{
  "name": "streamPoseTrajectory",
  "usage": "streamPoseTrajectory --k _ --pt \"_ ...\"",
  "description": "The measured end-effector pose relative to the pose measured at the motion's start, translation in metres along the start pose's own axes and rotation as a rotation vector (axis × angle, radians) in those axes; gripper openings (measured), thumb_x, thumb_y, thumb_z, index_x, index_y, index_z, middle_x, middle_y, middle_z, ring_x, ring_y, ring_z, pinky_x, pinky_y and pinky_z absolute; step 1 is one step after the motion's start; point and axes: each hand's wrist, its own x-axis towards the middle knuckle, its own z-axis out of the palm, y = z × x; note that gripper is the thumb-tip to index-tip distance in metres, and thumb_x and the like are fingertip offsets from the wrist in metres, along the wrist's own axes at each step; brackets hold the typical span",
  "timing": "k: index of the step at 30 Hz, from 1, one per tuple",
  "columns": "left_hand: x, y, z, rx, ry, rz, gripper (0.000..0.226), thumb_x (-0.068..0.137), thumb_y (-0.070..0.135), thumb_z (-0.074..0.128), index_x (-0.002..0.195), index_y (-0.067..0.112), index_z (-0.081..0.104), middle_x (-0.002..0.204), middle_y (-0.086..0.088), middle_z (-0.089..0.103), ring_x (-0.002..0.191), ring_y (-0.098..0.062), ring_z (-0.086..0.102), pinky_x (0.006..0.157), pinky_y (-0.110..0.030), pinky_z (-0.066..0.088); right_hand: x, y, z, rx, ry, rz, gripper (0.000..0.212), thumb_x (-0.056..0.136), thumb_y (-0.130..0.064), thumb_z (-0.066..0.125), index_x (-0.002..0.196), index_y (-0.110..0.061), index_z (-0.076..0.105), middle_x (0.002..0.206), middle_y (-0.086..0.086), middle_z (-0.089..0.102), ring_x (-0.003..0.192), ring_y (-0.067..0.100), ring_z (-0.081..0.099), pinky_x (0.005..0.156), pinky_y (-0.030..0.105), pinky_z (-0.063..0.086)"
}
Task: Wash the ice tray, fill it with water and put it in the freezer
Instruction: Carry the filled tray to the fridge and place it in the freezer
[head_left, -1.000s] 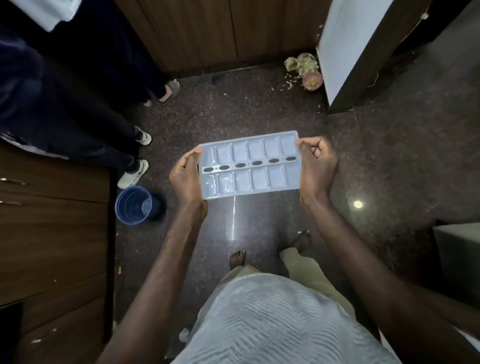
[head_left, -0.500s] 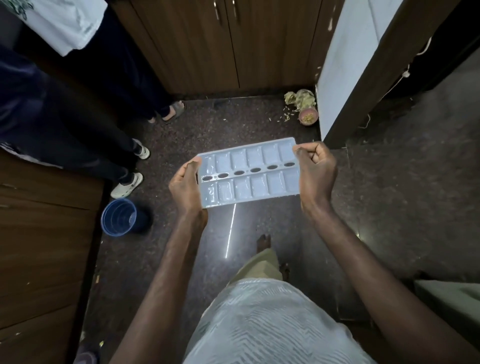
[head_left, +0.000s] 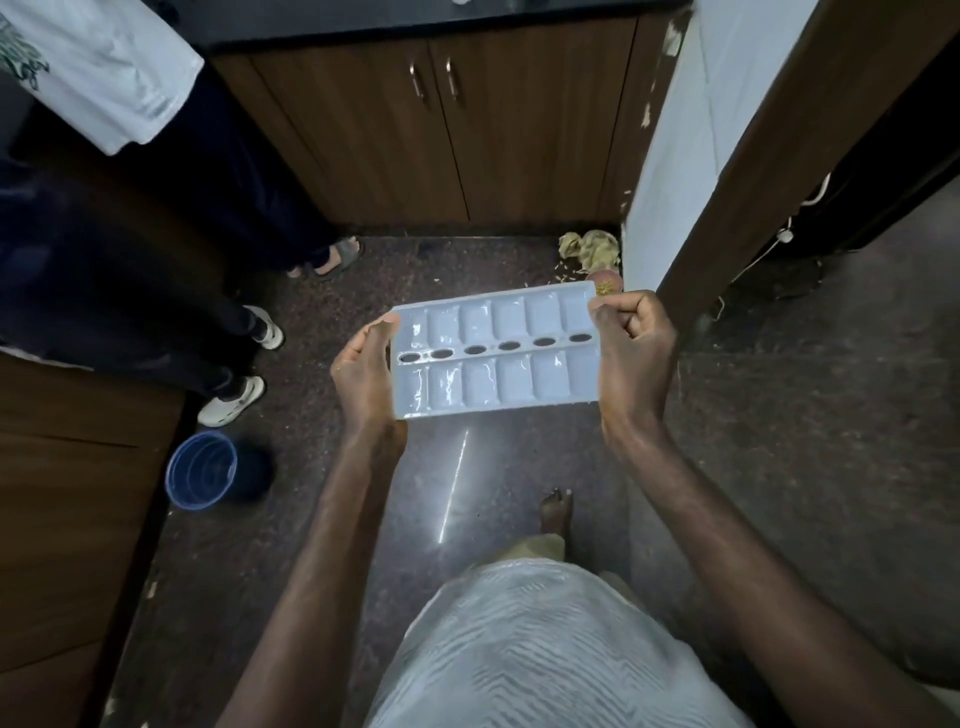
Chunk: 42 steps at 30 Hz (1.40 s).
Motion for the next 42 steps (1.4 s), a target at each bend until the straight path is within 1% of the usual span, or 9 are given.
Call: streamPoseTrajectory --k 3,6,9,13,16,19,26,31,42 --pt "-0.002 0.011 0.035 0.011 -0.005 0.016 0.023 0.094 0.025 0.068 0.110 0.012 0.079 0.095 -0.010 0.076 0.082 -0.024 0.072 0.070 -0.036 0.058 0.032 -0.010 -0.013 0.024 -0.016 0.016 0.014 0.093 -0.014 0.067 0.082 -0.022 0.064 0.096 0.016 0.073 0.078 0.019 0.066 0.067 0.030 0.047" --pt "-0.007 0.020 0.068 0.017 -0.005 0.029 0.022 0.095 0.024 0.067 0.109 0.013 0.079 0.091 -0.006 0.076 0.077 -0.019 0.072 0.064 -0.031 0.058 0.058 -0.019 -0.027 0.063 -0.031 0.011 0.015 0.094 -0.013 0.065 0.082 -0.023 0.064 0.108 0.020 0.072 0.103 0.025 0.069 0.076 0.030 0.052" --pt "-0.015 0.023 0.099 0.014 -0.003 0.029 0.020 0.094 0.025 0.069 0.107 0.014 0.080 0.091 -0.008 0.076 0.078 -0.022 0.071 0.066 -0.033 0.058 0.082 -0.026 -0.047 0.057 -0.044 -0.012 0.017 0.095 -0.014 0.065 0.082 -0.024 0.062 0.106 0.020 0.069 0.085 0.020 0.067 0.073 0.028 0.051" --pt "-0.030 0.016 0.145 0.024 0.009 0.047 0.023 0.095 0.026 0.068 0.108 0.010 0.079 0.093 -0.008 0.076 0.082 -0.023 0.071 0.072 -0.037 0.056 0.117 -0.030 -0.083 0.071 -0.070 0.007 0.015 0.097 -0.012 0.065 0.085 -0.020 0.063 0.100 0.021 0.067 0.077 0.008 0.057 0.070 0.021 0.049" --pt "-0.048 0.003 0.186 0.043 0.026 0.054 0.022 0.095 0.026 0.067 0.108 0.012 0.079 0.095 -0.010 0.076 0.084 -0.024 0.072 0.072 -0.038 0.057 0.146 -0.029 -0.119 0.066 -0.071 0.027 0.012 0.098 -0.013 0.066 0.088 -0.020 0.064 0.097 0.018 0.068 0.076 0.005 0.056 0.069 0.019 0.048" --pt "-0.071 -0.012 0.228 0.045 0.035 0.051 0.021 0.095 0.028 0.067 0.105 0.016 0.080 0.097 -0.011 0.077 0.085 -0.026 0.073 0.073 -0.041 0.058 0.176 -0.025 -0.159 0.067 -0.073 0.056 0.007 0.098 -0.014 0.066 0.091 -0.017 0.065 0.089 0.005 0.067 0.075 0.002 0.056 0.069 0.017 0.046" --pt "-0.119 -0.048 0.333 -0.012 0.061 0.012 0.022 0.097 0.024 0.065 0.105 0.008 0.078 0.084 -0.006 0.073 0.072 -0.019 0.070 0.062 -0.030 0.055 0.248 -0.026 -0.253 -0.008 -0.077 0.059 0.006 0.096 -0.024 0.067 0.090 -0.025 0.066 0.079 -0.007 0.062 0.069 0.001 0.053 0.064 0.020 0.047" --pt "-0.143 -0.063 0.403 -0.013 0.053 0.001 0.022 0.096 0.025 0.066 0.106 0.012 0.080 0.094 -0.012 0.076 0.083 -0.026 0.072 0.072 -0.042 0.059 0.297 -0.031 -0.310 -0.022 -0.074 0.085 0.005 0.097 -0.021 0.067 0.092 -0.022 0.067 0.078 -0.009 0.060 0.064 -0.004 0.050 0.062 0.017 0.044" --pt "-0.145 -0.069 0.519 0.001 0.076 0.019 0.024 0.097 0.026 0.066 0.107 0.007 0.077 0.090 -0.010 0.076 0.077 -0.025 0.073 0.065 -0.037 0.059 0.400 -0.036 -0.366 -0.042 -0.085 0.094 0.006 0.098 -0.019 0.065 0.092 -0.020 0.067 0.076 -0.009 0.058 0.059 -0.005 0.047 0.057 0.013 0.042"
